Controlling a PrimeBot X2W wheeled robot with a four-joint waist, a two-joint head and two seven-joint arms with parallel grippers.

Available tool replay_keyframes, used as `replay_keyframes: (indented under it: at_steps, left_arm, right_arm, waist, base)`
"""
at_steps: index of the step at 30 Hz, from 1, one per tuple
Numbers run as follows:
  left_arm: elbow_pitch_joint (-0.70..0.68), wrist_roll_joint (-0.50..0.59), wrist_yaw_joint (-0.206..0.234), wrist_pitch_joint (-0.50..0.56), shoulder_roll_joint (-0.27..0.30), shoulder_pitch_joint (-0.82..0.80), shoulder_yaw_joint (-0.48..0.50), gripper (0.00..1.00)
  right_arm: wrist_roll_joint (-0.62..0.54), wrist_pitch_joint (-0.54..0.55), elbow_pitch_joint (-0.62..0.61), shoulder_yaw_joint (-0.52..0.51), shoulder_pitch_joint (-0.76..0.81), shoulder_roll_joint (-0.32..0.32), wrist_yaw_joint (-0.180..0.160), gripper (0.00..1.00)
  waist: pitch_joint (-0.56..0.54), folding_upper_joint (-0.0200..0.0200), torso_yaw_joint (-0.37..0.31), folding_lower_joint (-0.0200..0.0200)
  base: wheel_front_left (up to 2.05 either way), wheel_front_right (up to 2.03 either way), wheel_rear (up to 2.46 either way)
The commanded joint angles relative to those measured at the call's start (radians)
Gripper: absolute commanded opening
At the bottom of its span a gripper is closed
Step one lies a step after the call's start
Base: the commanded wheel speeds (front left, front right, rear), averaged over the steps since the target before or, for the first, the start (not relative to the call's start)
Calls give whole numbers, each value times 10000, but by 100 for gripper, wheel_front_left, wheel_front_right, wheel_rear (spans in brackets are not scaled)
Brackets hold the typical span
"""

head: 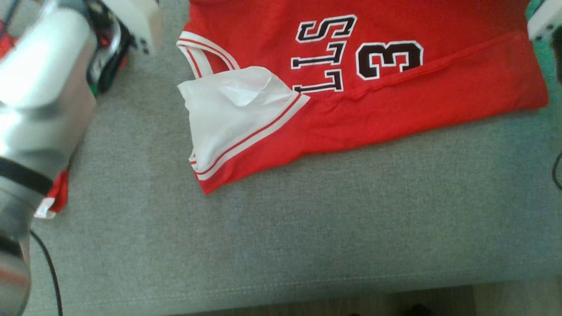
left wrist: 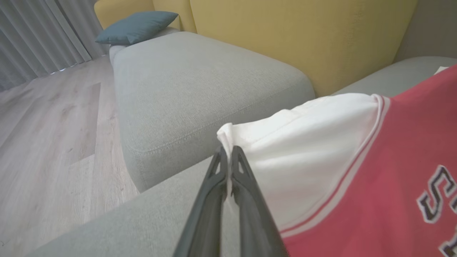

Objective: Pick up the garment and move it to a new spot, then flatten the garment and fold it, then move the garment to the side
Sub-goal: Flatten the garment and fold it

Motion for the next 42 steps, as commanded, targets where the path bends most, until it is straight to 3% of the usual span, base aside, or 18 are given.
replay_keyframes:
  at_steps: [1, 5, 12, 25, 36, 37, 38, 39, 40, 41, 42]
  left_arm:
    - [-178, 69, -4, -94, 529, -40, 275, 0]
    - [-656, -130, -82, -123, 684, 714, 184, 0]
    - [-2075, -281, 174, 127, 1077, 2137, -204, 0]
    - [-5107, -334, 1059, 1488, 2088, 4215, -1208, 0]
    - [-5081, -485, 1158, 2462, 2041, 4839, -1862, 0]
    - [-5030, -537, 1185, 2498, 2018, 4888, -1865, 0]
    - [-4980, -539, 1233, 2458, 1989, 4918, -1858, 13]
    - [-4924, -561, 1290, 2397, 1953, 4966, -1835, 43]
    - [-4877, -607, 1331, 2327, 1912, 5022, -1802, 81]
    - [-4840, -651, 1378, 2211, 1870, 5081, -1752, 100]
    - [-4798, -697, 1440, 2087, 1827, 5140, -1690, 100]
  right_arm:
    - [146, -60, -118, 45, 257, -76, 33, 0]
    - [557, 63, 66, 220, 733, -139, 33, 0]
    - [1410, 742, 40, 886, 1749, -350, 33, 0]
    - [2466, 2536, -580, 2559, 3344, -1285, 33, 0]
    - [3429, 3834, -1357, 3493, 4063, -1514, 33, 0]
    - [3470, 3852, -1429, 3562, 4108, -1547, 33, 74]
    - [3571, 3890, -1479, 3585, 4162, -1539, 33, 100]
    - [3677, 3929, -1517, 3590, 4209, -1530, 33, 100]
    - [3751, 3906, -1561, 3587, 4244, -1543, 33, 100]
    - [3805, 3835, -1598, 3567, 4271, -1565, 33, 100]
    - [3843, 3726, -1625, 3525, 4283, -1590, 33, 100]
  waist:
    - [-245, -1, 57, 0]
    - [-691, -1, 158, 0]
    - [-1523, -1, 273, 0]
    - [-2408, -1, 387, 0]
    - [-2603, -1, 225, 0]
    - [-2625, -1, 219, 0]
    - [-2652, -1, 212, 0]
    - [-2686, -1, 207, 0]
    - [-2727, -1, 205, 0]
    - [-2773, -1, 209, 0]
    - [-2822, -1, 214, 0]
  base:
    - [0, 0, 0]
    - [0, 0, 0]
    - [0, 0, 0]
    - [0, 0, 0]
    - [0, 0, 0]
    - [0, 0, 0]
    - [0, 0, 0]
    - [0, 0, 0]
    - [0, 0, 0]
    - [0, 0, 0]
    - [0, 0, 0]
